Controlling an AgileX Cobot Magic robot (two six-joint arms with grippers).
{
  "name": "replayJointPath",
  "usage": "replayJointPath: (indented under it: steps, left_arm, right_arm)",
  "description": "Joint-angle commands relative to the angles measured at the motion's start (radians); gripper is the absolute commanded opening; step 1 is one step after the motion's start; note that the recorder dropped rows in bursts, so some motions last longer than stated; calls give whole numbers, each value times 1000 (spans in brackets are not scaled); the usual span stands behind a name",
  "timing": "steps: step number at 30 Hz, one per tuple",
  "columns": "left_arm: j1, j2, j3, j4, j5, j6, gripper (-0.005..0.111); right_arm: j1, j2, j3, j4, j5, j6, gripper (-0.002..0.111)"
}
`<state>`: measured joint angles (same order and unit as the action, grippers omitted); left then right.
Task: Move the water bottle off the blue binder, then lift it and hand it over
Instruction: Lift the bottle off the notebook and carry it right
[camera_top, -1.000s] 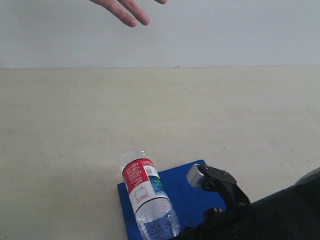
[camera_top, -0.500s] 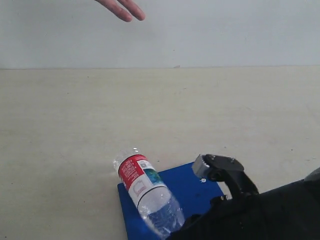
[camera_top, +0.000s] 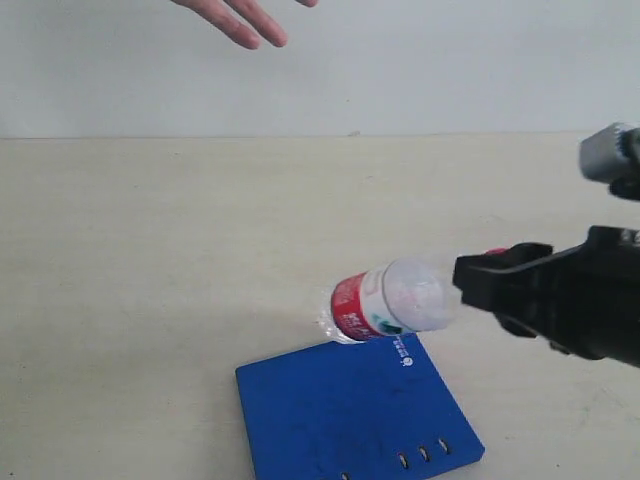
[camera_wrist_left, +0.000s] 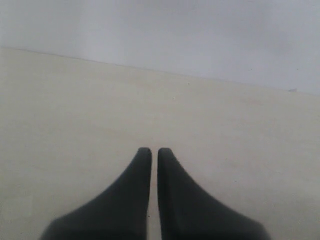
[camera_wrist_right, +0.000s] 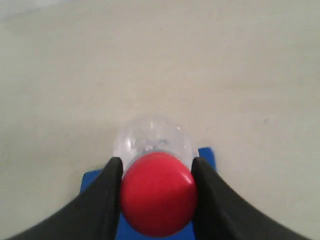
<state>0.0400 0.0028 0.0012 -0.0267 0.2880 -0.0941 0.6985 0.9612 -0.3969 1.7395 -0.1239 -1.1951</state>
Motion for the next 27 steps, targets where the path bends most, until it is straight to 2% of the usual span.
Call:
replayJointPath:
  steps: [1,13,20,27]
  left_arm:
    - [-3,-3,-1,-7,-3,-9,4]
    - [-3,-3,-1,-7,-3,-9,4]
    - [-3,-3,-1,-7,-3,-9,4]
    - [-3,-3,-1,-7,-3,-9,4]
  right_arm:
    - [-3,-82,-5,5,-136,-50,0]
    - [-3,-89,-5,5,-345,-149,0]
    - [-3,-91,-5,5,-404,-199,0]
    - [-3,-91,-34,5,-645,-394,0]
